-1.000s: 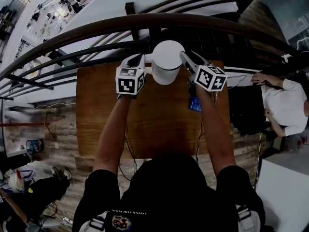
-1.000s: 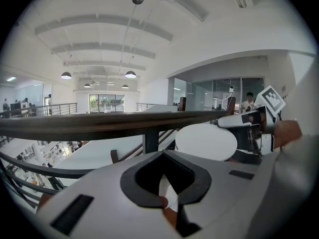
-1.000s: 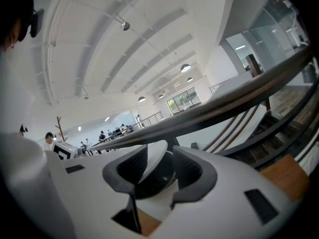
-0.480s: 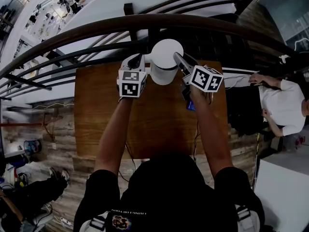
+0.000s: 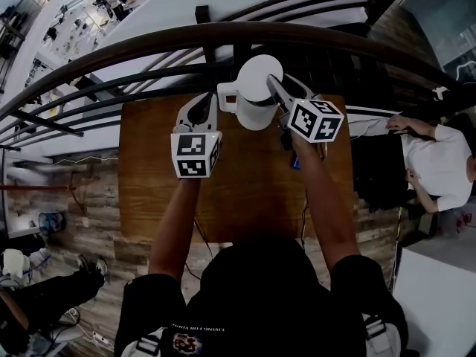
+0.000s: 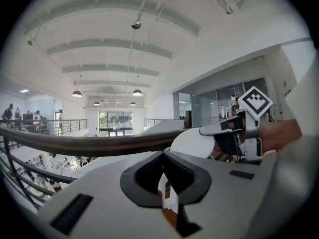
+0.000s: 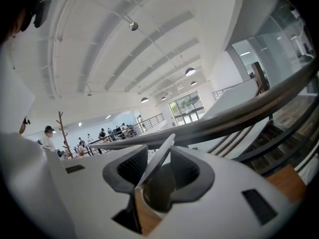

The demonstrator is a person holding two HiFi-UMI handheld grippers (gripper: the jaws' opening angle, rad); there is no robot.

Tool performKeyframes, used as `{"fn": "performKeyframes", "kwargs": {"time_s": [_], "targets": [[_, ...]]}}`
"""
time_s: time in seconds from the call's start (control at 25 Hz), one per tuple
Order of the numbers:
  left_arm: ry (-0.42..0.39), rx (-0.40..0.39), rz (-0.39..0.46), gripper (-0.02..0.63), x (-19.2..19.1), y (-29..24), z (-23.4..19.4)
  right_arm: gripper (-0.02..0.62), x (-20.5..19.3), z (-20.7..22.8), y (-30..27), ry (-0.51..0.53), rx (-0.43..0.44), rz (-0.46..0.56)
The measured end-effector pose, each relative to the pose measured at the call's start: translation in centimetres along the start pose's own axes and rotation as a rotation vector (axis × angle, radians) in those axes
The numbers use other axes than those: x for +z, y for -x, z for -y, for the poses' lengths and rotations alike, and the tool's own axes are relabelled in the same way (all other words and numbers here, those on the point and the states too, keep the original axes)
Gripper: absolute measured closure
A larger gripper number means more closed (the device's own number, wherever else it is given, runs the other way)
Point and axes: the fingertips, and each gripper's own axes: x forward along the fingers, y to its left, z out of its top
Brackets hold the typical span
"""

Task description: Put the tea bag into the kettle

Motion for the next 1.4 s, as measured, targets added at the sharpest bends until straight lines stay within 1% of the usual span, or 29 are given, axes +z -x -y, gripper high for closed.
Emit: {"fn": "performKeyframes", "kwargs": {"time_s": [0.12,0.2,0.4,0.52,0.76,0.92,1.4], "targets": [[0.033,-0.002,0.001,0.601,-0.6,2.7,0.1,0.449,0.4,-0.9,-0.3,0.052,-0.007,-0.001],[0.049,-0.01,-0.004,0.601,-1.2,4.1,0.4,0.449,1.0,-2.1,-0.6,0.106,0.004,0.004],[0.083,-0.025,-0.02,0.601,-2.8,6.7,1.4,0.449,2.0,-5.5,-1.9,0.252,0.021,0.003],[0.095,-0.034,-0.022,0.601,-3.1,8.0,2.1,0.449,2.3,-6.7,-2.3,0.307,0.011,0.001],[0.129,-0.021,-0.026,0.601,-4.2,10.0,2.5,0.449,2.1,-6.8,-2.4,0.349,-0.02,-0.003],[0.132,-0.022,-0.036,0.601,-4.7,10.6,2.9,0.449,2.1,-6.8,-2.4,0.374,-0.034,-0.002],[0.127,-0.042,-0.037,0.601,-4.7,10.5,3.8,0.449,2.1,-6.4,-2.2,0.384,-0.027,-0.005]]}}
